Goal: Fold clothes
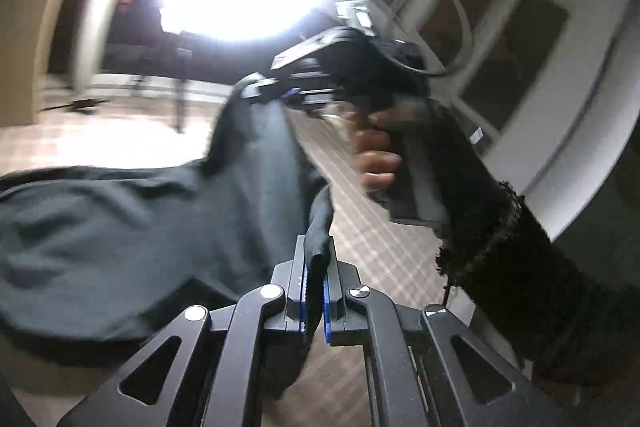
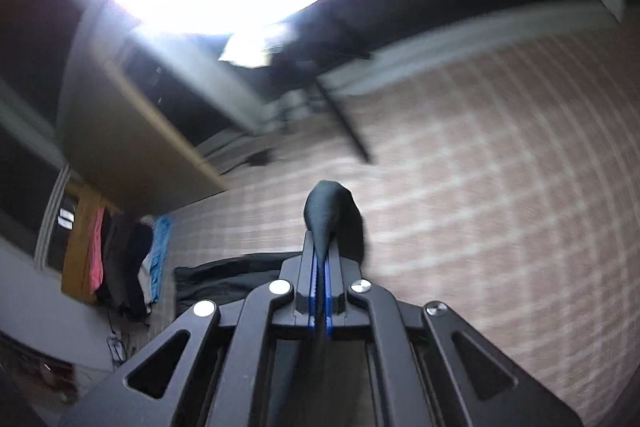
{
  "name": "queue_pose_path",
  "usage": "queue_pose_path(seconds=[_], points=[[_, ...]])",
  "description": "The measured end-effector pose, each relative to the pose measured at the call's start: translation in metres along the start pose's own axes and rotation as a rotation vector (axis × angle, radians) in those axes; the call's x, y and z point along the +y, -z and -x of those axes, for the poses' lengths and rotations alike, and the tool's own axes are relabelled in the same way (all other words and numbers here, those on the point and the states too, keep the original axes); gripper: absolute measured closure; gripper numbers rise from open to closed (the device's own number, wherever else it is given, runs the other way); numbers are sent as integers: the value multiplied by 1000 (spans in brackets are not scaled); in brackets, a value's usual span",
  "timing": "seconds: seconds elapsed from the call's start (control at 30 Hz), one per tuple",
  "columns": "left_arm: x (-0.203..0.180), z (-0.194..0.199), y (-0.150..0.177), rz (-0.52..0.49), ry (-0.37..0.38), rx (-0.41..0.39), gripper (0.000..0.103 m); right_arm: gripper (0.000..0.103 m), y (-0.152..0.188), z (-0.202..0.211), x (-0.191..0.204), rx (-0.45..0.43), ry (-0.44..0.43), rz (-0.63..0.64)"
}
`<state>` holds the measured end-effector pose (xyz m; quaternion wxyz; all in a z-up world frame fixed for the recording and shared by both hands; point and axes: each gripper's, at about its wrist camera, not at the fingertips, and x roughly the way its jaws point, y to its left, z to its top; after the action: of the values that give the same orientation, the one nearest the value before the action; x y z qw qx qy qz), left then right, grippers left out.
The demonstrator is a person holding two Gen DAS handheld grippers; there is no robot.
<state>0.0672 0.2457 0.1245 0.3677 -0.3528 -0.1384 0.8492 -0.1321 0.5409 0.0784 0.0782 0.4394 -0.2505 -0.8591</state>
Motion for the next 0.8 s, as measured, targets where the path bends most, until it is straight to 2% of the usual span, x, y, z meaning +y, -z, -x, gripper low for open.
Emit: queue_pose_path(seconds=[0.13, 0.23, 0.3, 0.43, 0.57, 0.63, 0.7, 0.77, 0.8], points=[[62, 52, 5, 131, -65, -81, 99, 101, 7, -39, 94, 34, -3, 135], [110, 80, 12, 247, -125, -116, 99, 101, 25, -91, 155, 92, 2, 213], [141, 100, 29, 312, -169, -130, 99, 101, 39, -134, 192, 136, 26, 264], [181, 109, 45, 401, -218, -134, 99, 100, 64, -195, 229, 206, 68, 329], [201, 110, 64, 446, -259, -140, 99, 100, 81, -234, 243, 252, 84, 346], [209, 113, 70, 463, -300, -120, 98, 99, 87, -248, 251, 282, 31, 371], [217, 120, 77, 495, -336, -81, 95, 92, 86, -249, 255, 316, -42, 376], [219, 132, 79, 521, -341, -71, 94, 87, 74, -225, 247, 300, -150, 318], [215, 131, 71, 487, -347, -70, 94, 83, 67, -205, 239, 267, -215, 289]])
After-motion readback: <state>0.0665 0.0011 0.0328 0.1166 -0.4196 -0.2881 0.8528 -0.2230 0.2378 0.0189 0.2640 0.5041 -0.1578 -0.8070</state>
